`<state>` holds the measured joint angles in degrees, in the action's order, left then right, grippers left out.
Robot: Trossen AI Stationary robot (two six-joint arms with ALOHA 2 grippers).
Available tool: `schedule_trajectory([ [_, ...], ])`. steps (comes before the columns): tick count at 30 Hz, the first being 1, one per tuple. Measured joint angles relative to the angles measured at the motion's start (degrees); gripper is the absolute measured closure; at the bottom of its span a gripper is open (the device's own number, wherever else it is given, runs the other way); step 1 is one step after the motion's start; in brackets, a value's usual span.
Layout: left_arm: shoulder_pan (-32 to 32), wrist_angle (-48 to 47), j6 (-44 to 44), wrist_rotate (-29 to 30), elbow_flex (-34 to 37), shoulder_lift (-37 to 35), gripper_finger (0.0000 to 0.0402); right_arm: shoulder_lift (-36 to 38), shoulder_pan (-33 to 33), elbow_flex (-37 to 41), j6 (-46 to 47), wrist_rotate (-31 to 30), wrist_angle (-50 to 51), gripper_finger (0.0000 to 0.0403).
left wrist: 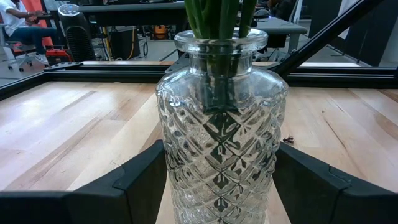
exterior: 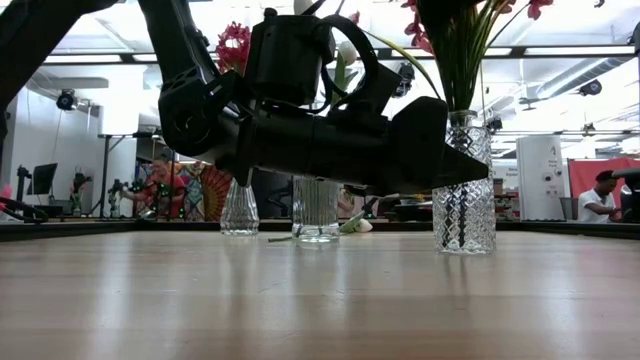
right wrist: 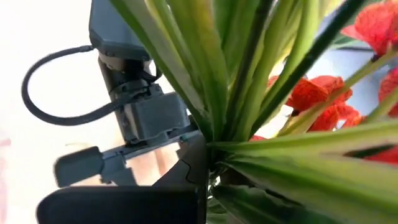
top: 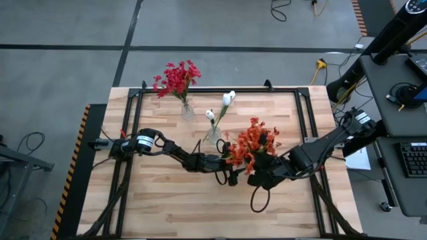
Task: Sort flowers into vase by color
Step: Put the orange sprig flower into the bottom right transparent glass vase
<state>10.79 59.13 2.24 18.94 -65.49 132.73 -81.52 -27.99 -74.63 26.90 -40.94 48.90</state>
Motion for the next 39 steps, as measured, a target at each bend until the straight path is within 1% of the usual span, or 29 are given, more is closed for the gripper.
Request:
schedule_trajectory([
  [7,-0.02,-0.02,0.00,0.02,0.00,0.00,0.0155,-0.06,0.14,0.47,-6.60,-0.78,-0.44,0.0385],
  [10,-0.02,-0.04,0.00,0.02,0.00,0.00,0.0155,-0.11,0.39,0.61,-7.46,-0.64,-0.65,0.0385],
  [14,-0.02,-0.14,0.00,0.02,0.00,0.00,0.0155,0.07,0.63,0.71,-5.13,-1.22,-0.52,0.0385],
  [19,-0.02,-0.26,0.00,0.04,0.00,0.00,0.0155,0.50,0.62,-1.03,-2.70,-0.17,0.81,0.0381],
  [24,0.00,-0.26,-0.04,0.00,0.00,0.00,0.0155,0.50,0.55,-3.27,0.55,1.41,3.28,0.0341],
  [28,0.00,-0.24,-0.02,0.00,0.00,0.00,0.0155,0.55,0.55,-3.81,3.36,1.31,4.64,0.0300],
  [31,0.00,-0.24,-0.02,0.00,0.00,0.00,0.0155,0.56,0.52,-4.80,4.55,1.29,5.73,0.0277],
  [35,0.00,-0.24,-0.02,0.00,0.00,0.00,0.0155,0.61,0.52,-7.04,4.66,1.29,6.06,0.0258],
  [39,0.00,-0.26,-0.25,-0.02,0.00,0.00,0.0155,0.63,0.51,-9.20,5.32,2.95,6.62,0.0253],
])
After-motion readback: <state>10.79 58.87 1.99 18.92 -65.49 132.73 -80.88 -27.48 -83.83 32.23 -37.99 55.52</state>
